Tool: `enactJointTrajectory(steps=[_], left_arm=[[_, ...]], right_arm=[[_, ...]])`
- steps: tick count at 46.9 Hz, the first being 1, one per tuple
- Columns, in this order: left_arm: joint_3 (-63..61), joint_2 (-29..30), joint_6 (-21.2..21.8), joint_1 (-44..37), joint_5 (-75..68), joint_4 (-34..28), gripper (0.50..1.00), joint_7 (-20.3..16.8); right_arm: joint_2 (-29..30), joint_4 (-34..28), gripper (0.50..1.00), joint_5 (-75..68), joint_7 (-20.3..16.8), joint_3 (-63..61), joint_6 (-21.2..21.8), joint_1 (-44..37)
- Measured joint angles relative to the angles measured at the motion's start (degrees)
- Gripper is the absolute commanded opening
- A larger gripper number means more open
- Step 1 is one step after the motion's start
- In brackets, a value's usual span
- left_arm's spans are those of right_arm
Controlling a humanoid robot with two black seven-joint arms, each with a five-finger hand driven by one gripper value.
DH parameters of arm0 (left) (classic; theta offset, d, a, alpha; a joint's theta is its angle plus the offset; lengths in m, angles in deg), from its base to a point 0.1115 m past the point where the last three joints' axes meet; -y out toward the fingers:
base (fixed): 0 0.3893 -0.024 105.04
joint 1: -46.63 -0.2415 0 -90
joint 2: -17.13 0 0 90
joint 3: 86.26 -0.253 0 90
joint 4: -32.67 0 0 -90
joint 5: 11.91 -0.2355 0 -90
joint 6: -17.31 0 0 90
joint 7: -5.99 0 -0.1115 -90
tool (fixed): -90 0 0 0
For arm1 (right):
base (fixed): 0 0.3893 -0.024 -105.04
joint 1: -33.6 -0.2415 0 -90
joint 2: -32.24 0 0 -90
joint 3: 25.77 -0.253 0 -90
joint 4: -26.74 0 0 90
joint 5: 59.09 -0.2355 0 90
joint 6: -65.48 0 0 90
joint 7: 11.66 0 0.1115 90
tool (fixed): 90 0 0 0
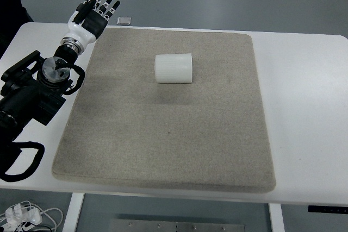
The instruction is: Flip white cup upright
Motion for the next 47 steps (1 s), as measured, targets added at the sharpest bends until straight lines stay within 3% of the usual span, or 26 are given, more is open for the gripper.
enactJointTrajectory(steps=[34, 47], left_arm=[[-0.85, 0.35, -0.72, 0.80, -0.47, -0.20, 0.996, 0.03], [-2.81, -0.02, -0.72, 3.70, -10.04, 0.02, 0.996, 0.10]], right_arm=[[0.00, 0.00, 0.952, 0.00, 0.01, 0.01, 0.00, -0.01], [0.00, 0.00, 0.952, 0.00, 0.00, 0.01, 0.00, 0.00]])
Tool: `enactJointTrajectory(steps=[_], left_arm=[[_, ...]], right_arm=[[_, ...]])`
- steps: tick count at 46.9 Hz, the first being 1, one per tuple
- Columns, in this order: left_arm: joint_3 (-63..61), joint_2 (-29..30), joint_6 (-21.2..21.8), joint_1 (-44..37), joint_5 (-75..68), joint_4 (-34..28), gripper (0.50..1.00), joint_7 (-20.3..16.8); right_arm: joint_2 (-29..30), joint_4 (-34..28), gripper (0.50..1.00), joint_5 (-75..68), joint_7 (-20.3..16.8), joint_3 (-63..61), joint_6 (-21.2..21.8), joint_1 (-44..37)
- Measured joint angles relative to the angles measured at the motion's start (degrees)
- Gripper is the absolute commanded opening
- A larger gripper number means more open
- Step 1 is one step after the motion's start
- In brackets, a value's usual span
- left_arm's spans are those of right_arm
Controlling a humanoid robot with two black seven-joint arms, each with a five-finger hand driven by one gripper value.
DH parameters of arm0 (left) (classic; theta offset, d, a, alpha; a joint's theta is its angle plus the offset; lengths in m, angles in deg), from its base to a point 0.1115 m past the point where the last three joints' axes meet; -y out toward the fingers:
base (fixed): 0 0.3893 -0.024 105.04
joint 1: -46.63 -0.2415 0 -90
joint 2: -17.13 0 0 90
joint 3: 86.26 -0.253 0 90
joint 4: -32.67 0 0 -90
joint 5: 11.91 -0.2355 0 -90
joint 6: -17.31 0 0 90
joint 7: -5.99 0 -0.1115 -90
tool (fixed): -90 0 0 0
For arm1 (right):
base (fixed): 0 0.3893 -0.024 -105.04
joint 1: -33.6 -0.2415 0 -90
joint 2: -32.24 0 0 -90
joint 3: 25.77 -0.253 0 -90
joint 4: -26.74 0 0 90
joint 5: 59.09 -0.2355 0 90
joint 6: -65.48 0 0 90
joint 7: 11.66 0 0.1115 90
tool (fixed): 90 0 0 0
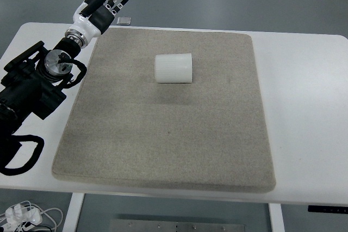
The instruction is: Flip white cup upright
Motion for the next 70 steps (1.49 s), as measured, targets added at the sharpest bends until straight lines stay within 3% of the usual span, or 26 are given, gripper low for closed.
enactJointTrajectory(steps=[8, 27, 42, 61, 70], left_arm=[[-0.09, -0.23, 0.00, 2.87, -10.62, 0.74, 0.996, 0.00], [-3.24, 0.88, 0.27, 5.33, -38.09, 10.46, 0.996, 0.02], [-12.47, 3.15, 0.10, 7.59, -57.49, 15.69, 0.996, 0.06], [-21.18, 4.76, 0.81, 10.18, -78.59, 20.99, 0.992, -0.02], [-22.41, 4.58, 0.75, 11.38, -81.55, 21.22, 0.994, 0.36]], right_arm=[[0.00, 0.00, 0.952, 0.00, 0.01, 0.01, 0.00, 0.00], [0.00, 0.00, 0.952, 0.00, 0.00, -0.01, 0.00, 0.00], [0.00, 0.00, 0.952, 0.00, 0.00, -0.01, 0.00, -0.01], [0.00, 0.00, 0.952, 0.00, 0.00, 0.01, 0.00, 0.00], [0.00, 0.00, 0.952, 0.00, 0.00, -0.03, 0.00, 0.00]])
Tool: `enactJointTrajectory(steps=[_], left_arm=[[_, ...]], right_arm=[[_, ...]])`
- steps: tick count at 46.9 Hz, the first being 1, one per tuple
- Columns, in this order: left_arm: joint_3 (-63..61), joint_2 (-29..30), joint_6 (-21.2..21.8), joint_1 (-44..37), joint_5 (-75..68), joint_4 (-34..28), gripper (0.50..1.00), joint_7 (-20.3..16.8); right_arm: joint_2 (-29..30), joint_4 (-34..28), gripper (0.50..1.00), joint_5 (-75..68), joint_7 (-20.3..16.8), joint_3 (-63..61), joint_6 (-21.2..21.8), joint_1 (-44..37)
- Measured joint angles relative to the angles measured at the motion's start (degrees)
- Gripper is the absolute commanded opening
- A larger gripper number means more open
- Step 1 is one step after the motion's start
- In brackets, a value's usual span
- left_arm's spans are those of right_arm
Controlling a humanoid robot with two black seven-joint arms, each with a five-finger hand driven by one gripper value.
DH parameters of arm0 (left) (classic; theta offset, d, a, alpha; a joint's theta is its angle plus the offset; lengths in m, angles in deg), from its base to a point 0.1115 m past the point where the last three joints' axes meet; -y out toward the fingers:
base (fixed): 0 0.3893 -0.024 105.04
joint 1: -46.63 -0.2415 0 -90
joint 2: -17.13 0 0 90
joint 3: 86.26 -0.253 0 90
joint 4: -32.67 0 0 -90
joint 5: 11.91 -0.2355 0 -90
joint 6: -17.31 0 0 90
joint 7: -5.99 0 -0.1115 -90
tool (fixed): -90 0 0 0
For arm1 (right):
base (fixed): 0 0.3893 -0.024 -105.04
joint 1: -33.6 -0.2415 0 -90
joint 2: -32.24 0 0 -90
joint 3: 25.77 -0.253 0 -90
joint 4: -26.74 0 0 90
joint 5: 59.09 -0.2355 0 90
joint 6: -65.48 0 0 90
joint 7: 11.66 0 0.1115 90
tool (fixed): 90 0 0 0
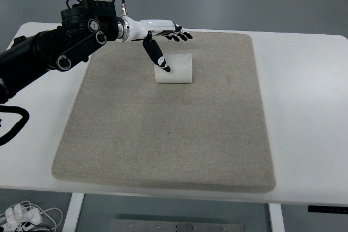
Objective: Flip white cup upright
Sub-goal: 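Reach the left hand over the white cup lying on its side, then close the left hand's fingers around the white cup's body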
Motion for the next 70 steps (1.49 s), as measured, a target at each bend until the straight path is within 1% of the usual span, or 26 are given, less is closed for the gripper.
enactJointTrajectory(steps=[7, 17, 24, 31, 35, 46, 51, 53, 55, 61, 65, 67, 69, 70], left_arm=[[-3.65, -0.44, -0.02, 0.75, -0.07, 0.01, 0.994, 0.17], [-4.27, -1.11, 0.13, 0.56, -1.09, -0.20, 0.994, 0.67], [-6.38, -2.76, 0.91, 0.53, -1.62, -0.68, 0.992, 0.84], [-8.12, -3.94, 3.07, 0.49, -1.78, -0.97, 0.992, 0.86], [-8.18, -4.68, 3.49, 0.42, -1.99, -1.40, 0.990, 0.86], [-8.27, -5.79, 3.75, 0.08, -2.68, -2.81, 0.966, 0.86], [-8.28, -5.80, 3.75, 0.07, -2.96, -3.03, 0.932, 0.86], [-8.28, -5.80, 3.75, 0.07, -2.96, -3.07, 0.898, 0.86], [-8.28, -5.80, 3.75, 0.07, -3.00, -3.08, 0.889, 0.86], [-8.28, -5.78, 3.76, 0.06, -3.88, -3.08, 0.774, 0.86], [-8.28, -5.68, 3.76, -0.11, -4.69, -3.08, 0.671, 0.86], [-8.27, -5.64, 3.76, -0.15, -5.11, -3.08, 0.628, 0.86], [-8.28, -5.62, 3.76, -0.20, -5.42, -3.11, 0.619, 0.88], [-8.28, -5.59, 3.76, -0.20, -5.57, -3.10, 0.600, 0.89]], right_arm=[[0.00, 0.00, 0.952, 0.00, 0.00, 0.00, 0.00, 0.00], [0.00, 0.00, 0.952, 0.00, 0.00, -0.01, 0.00, 0.00], [0.00, 0.00, 0.952, 0.00, 0.01, 0.02, 0.00, -0.01], [0.00, 0.00, 0.952, 0.00, 0.00, 0.02, -0.02, 0.00], [0.00, 0.00, 0.952, 0.00, 0.00, 0.01, -0.02, 0.00], [0.00, 0.00, 0.952, 0.00, 0.01, 0.00, -0.02, 0.00], [0.00, 0.00, 0.952, 0.00, 0.00, 0.02, -0.02, 0.00], [0.00, 0.00, 0.952, 0.00, 0.00, 0.02, -0.02, 0.00], [0.00, 0.00, 0.952, 0.00, 0.00, 0.01, -0.02, 0.00], [0.00, 0.00, 0.952, 0.00, 0.00, 0.02, 0.00, 0.00], [0.00, 0.00, 0.952, 0.00, 0.00, 0.01, 0.00, 0.00], [0.00, 0.00, 0.952, 0.00, 0.00, 0.01, 0.00, 0.00], [0.00, 0.00, 0.952, 0.00, 0.00, 0.01, 0.00, 0.00], [0.00, 0.00, 0.952, 0.00, 0.01, 0.02, 0.00, 0.00]])
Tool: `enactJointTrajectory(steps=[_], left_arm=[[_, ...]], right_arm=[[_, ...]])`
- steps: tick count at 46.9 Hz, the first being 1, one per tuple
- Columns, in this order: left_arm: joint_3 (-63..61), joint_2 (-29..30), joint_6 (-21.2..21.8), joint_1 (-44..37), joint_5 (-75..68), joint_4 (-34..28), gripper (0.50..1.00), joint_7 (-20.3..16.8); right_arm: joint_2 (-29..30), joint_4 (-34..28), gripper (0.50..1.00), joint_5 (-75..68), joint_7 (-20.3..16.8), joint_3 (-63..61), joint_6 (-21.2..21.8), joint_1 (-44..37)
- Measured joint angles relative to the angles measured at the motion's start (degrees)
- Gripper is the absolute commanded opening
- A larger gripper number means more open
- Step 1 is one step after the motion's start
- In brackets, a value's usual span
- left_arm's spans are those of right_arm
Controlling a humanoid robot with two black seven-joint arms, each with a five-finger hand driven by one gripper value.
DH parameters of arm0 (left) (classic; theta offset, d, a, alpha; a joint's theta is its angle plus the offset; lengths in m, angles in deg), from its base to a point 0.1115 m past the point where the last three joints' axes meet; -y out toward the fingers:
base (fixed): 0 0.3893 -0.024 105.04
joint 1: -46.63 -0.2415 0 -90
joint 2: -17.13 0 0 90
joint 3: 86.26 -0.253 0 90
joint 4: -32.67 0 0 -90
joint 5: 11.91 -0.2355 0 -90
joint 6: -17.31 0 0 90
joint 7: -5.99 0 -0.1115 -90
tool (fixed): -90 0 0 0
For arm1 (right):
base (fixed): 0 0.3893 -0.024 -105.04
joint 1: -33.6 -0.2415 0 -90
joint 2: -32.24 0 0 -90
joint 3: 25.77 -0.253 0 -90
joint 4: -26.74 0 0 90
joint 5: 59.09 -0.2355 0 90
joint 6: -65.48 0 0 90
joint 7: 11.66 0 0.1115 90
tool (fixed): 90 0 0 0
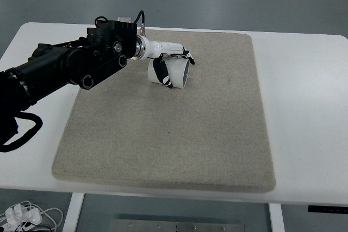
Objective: Flip white cup upright
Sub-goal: 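Close the left hand's fingers around the white cup's body, then lift the cup with the left hand and rotate it open end up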
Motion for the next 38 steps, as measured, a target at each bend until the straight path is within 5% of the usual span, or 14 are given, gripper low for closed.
enactJointTrajectory(steps=[4, 21, 38], left_arm=[[0.01, 0.12, 0.00, 0.00, -0.21, 0.01, 0.500, 0.03], [2.47, 0.33, 0.07, 0.40, 4.41, -0.33, 0.500, 0.08], [3.88, 3.03, -1.62, 0.36, 32.68, -4.36, 0.500, -2.41]], right_arm=[[0.00, 0.00, 0.952, 0.00, 0.00, -0.01, 0.00, 0.00], [0.00, 0.00, 0.952, 0.00, 0.00, 0.00, 0.00, 0.00], [0.00, 0.00, 0.952, 0.00, 0.00, 0.01, 0.00, -0.01]])
